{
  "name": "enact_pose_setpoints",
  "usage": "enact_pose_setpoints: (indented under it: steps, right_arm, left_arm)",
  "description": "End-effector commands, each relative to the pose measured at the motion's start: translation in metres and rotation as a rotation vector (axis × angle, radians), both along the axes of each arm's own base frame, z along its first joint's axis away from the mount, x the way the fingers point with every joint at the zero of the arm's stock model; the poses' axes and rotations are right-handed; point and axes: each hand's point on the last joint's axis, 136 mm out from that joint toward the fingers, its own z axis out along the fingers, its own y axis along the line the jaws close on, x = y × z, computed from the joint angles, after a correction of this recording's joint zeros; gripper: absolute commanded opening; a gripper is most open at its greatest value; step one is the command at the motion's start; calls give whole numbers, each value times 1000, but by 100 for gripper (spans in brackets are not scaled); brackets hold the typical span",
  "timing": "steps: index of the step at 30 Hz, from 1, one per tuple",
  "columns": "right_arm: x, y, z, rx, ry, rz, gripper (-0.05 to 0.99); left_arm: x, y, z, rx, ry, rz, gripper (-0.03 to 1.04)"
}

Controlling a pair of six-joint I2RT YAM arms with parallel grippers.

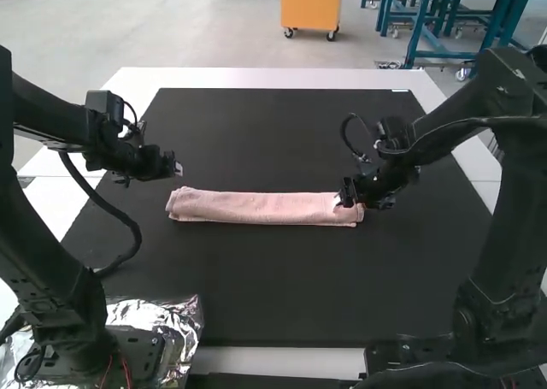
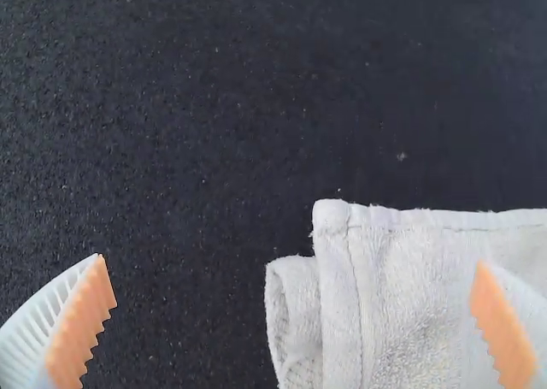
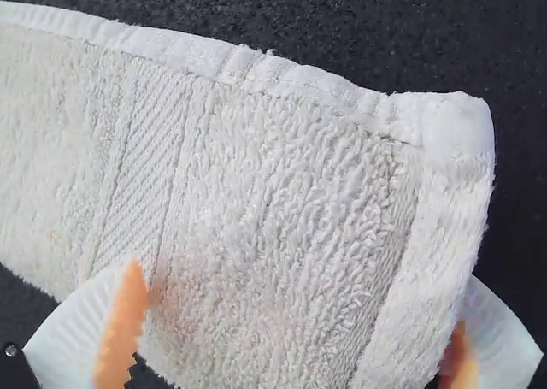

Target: Fold the towel.

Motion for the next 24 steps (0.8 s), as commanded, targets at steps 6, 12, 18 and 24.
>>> enact_pose_setpoints:
  steps: [6, 12, 18, 24]
  right_arm:
    - [-35, 16, -35, 8, 76, 68, -2]
    - [-9, 12, -3, 58, 19, 31, -2]
    - [29, 11, 69, 113, -127, -16, -2]
    - [33, 41, 103, 202, -151, 2, -2]
  left_arm:
    - [16, 3, 28, -15, -79, 11, 97]
    - [22, 4, 38, -13, -112, 13, 97]
    - [28, 5, 46, -11, -134, 15, 97]
    - [28, 5, 46, -9, -137, 15, 97]
